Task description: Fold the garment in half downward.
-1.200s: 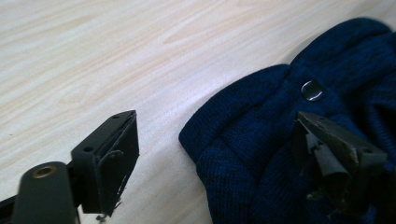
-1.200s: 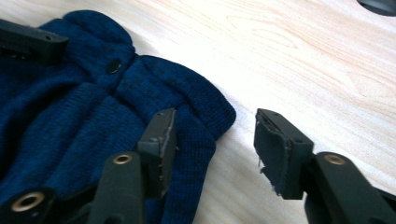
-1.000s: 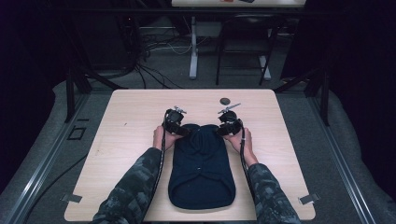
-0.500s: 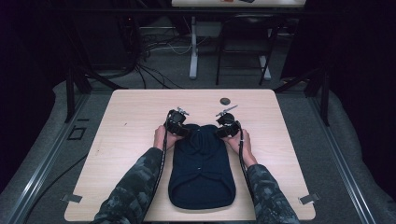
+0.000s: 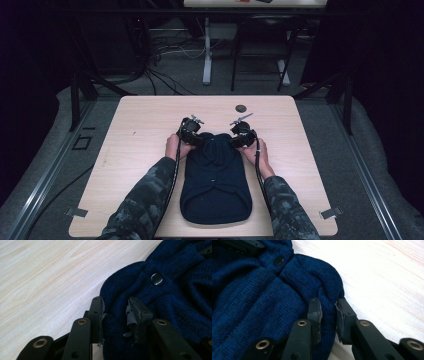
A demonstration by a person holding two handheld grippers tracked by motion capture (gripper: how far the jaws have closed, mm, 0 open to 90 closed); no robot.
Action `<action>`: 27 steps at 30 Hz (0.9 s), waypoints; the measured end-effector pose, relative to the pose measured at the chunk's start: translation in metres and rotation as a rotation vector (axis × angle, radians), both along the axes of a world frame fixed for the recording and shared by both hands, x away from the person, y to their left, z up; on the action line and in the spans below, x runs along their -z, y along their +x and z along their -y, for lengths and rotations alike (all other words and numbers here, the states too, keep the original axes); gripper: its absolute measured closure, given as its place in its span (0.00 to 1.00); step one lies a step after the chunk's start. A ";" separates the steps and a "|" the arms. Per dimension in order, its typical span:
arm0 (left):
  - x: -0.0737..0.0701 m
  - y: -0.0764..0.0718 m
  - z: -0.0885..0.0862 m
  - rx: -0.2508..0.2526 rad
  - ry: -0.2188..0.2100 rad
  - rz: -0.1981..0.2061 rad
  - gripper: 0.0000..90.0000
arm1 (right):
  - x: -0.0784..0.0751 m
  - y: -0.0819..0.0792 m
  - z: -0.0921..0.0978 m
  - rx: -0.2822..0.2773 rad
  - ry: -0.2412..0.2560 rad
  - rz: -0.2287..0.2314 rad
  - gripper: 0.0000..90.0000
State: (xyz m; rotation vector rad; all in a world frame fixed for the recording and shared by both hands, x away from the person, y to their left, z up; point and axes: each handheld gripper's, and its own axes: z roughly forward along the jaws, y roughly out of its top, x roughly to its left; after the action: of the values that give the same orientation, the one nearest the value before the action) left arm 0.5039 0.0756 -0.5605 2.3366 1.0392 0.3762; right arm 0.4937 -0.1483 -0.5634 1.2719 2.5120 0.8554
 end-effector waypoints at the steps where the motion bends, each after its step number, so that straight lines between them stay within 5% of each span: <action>1: 0.000 0.000 -0.001 0.002 -0.007 -0.004 0.74 | 0.000 0.000 0.000 0.001 -0.005 0.001 0.84; 13: -0.005 0.003 -0.011 -0.002 -0.092 -0.031 0.77 | -0.005 -0.001 0.004 0.004 0.021 0.028 0.86; 27: -0.031 -0.006 -0.020 0.031 -0.159 0.013 0.80 | -0.039 -0.019 0.010 -0.030 0.062 0.134 0.86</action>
State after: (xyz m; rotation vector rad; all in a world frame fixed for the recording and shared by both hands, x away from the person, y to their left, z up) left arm 0.4976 0.0959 -0.5297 2.2030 0.9882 0.2861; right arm 0.4750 -0.1581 -0.5246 1.1560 2.4230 0.9980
